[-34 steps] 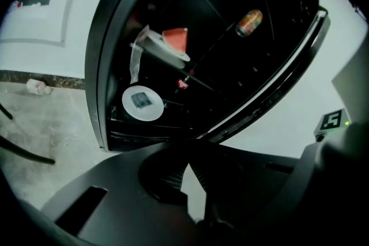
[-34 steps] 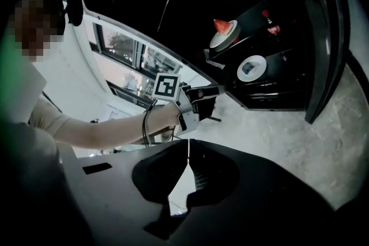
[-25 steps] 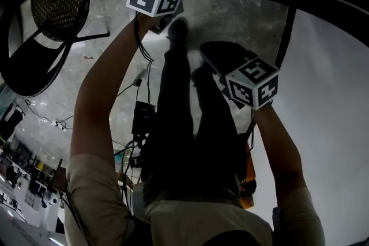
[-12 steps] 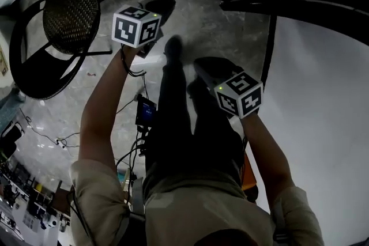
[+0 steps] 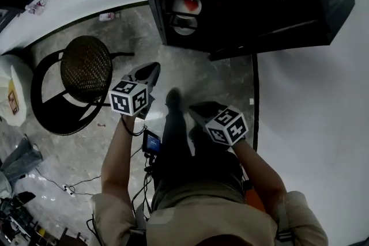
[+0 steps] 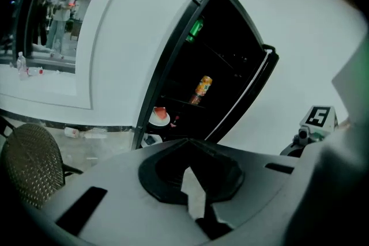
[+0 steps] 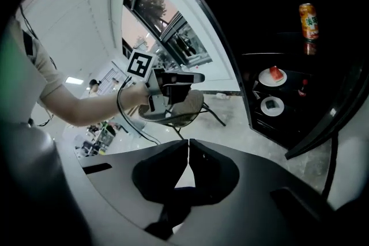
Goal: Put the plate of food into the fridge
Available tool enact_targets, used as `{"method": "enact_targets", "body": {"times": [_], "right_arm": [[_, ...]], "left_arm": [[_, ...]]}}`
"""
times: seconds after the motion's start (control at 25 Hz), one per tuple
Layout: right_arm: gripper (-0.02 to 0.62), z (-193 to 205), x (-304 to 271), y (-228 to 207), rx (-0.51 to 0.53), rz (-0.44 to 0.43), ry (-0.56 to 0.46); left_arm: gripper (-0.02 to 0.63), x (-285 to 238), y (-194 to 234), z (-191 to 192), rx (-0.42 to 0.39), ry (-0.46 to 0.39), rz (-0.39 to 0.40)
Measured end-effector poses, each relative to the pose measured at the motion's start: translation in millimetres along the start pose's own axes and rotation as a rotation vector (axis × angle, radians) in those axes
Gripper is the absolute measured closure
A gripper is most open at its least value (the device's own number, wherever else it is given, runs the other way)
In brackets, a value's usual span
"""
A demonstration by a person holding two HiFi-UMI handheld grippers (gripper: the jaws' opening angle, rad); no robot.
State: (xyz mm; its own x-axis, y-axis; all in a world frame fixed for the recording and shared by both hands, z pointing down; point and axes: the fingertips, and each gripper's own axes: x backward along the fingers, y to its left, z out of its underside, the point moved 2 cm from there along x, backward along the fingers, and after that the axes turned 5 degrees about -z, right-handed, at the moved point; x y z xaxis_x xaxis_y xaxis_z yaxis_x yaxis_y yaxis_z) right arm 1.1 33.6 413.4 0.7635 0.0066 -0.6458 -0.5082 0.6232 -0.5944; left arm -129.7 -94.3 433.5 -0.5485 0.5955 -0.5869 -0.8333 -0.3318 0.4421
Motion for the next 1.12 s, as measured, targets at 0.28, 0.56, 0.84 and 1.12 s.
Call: {"method": "enact_targets", "body": {"times": [0.28, 0.56, 0.84, 1.12], "right_arm": [[0.571, -14, 10, 7, 0.01, 0.078, -0.006], [0.571, -37, 21, 8, 0.0, 0.09, -0.048], [0.571, -71, 29, 30, 0.007, 0.014, -0.122], [0.571, -74, 45, 50, 0.039, 0.022, -0.111]], "left_arm": [[0.597, 21, -26, -18, -0.139, 0.008, 0.024], [0.597, 36, -47, -43, -0.274, -0.008, 0.067], [0.597, 66, -52, -49, -0.378, -0.011, 0.048], [0.597, 81, -68, -74, -0.477, -0.062, 0.045]]}}
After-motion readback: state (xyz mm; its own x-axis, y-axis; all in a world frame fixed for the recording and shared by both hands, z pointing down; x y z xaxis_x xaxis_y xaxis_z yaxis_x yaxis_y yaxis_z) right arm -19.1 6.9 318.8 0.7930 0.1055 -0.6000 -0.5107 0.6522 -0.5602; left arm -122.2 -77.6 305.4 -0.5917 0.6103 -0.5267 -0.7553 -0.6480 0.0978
